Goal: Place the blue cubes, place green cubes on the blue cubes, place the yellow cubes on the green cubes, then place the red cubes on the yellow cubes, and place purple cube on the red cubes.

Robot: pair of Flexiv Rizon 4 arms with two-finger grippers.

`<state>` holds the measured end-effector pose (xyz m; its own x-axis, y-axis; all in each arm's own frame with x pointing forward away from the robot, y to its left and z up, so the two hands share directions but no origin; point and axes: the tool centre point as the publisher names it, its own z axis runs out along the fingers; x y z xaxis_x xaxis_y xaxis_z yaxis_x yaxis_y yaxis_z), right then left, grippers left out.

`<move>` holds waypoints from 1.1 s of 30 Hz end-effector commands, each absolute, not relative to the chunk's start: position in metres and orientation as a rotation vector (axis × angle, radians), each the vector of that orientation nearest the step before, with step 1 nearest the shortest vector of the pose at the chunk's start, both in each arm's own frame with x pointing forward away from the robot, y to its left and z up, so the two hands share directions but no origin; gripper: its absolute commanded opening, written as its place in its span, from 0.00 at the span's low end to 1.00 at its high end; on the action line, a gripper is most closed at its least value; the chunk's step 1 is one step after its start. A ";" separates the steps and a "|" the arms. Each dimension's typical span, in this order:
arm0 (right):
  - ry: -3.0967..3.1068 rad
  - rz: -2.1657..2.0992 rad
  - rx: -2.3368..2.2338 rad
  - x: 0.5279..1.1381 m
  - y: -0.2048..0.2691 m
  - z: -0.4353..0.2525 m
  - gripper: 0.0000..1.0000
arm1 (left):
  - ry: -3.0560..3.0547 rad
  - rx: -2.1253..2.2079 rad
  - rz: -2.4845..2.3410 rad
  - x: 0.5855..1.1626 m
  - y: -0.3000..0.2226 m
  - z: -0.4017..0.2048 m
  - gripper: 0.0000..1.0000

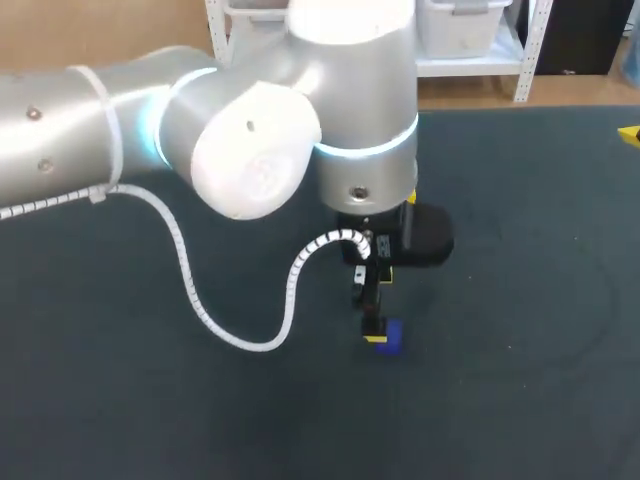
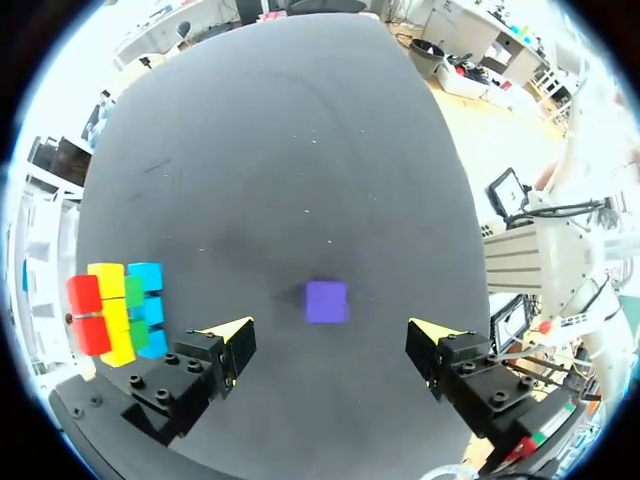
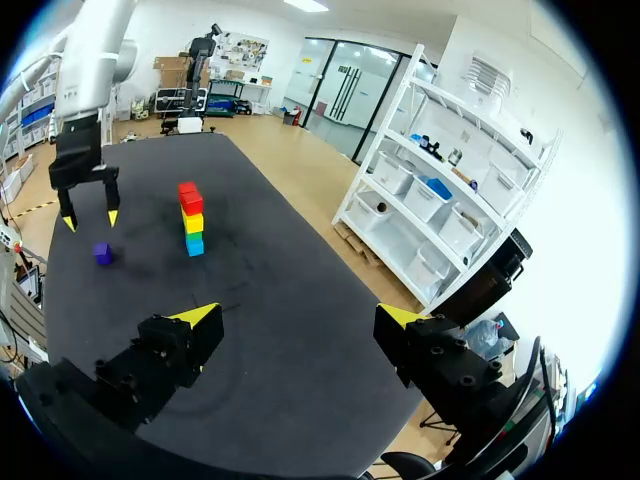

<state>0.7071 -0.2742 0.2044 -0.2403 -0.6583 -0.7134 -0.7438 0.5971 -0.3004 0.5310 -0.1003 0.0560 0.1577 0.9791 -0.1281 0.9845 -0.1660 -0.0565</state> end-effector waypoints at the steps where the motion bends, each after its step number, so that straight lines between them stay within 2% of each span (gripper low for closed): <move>1: 1.965 0.123 -1.114 0.706 -0.274 0.204 1.00 | 1.995 2.382 -0.265 0.537 -0.101 0.045 1.00; 9: 1.965 0.123 -1.114 0.706 -0.274 0.204 1.00 | 1.943 2.474 -0.297 0.532 -0.109 0.038 1.00; 10: 1.965 0.123 -1.114 0.706 -0.274 0.204 1.00 | 1.937 2.489 -0.302 0.531 -0.111 0.036 0.97; 19: 1.965 0.123 -1.114 0.706 -0.274 0.204 1.00 | 1.952 2.532 -0.336 0.532 -0.118 0.020 0.95; 21: 1.965 0.123 -1.114 0.706 -0.274 0.204 1.00 | 1.972 2.530 -0.323 0.533 -0.119 0.016 0.90; 24: 1.965 0.123 -1.114 0.706 -0.274 0.204 1.00 | 1.996 2.516 -0.304 0.535 -0.120 0.013 0.76; 28: 1.965 0.123 -1.114 0.706 -0.274 0.204 1.00 | 2.026 2.511 -0.319 0.539 -0.120 0.007 0.52; 33: 1.965 0.123 -1.114 0.706 -0.274 0.204 1.00 | 2.041 2.509 -0.318 0.540 -0.120 0.006 0.47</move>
